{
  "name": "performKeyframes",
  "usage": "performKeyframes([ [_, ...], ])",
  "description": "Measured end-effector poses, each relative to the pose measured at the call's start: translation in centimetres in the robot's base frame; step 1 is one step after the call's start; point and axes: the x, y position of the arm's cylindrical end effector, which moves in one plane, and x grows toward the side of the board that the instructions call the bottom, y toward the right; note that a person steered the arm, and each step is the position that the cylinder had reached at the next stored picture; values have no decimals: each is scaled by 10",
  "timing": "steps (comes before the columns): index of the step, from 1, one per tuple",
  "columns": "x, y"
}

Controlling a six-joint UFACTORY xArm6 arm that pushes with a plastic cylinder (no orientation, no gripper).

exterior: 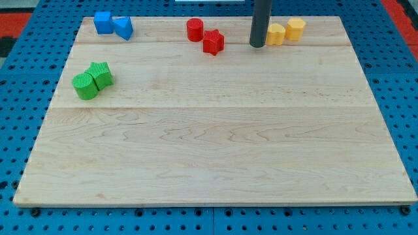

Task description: Place the blue cube to the top right corner of the board

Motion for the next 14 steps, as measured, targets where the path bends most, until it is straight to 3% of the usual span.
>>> performKeyframes([
  [4, -21, -24],
  [6, -84, -59],
  [7, -85, -86],
  [9, -79, -188],
  [10, -80, -195],
  [11, -80, -244],
  [12, -68, -273],
  [14, 1, -294],
])
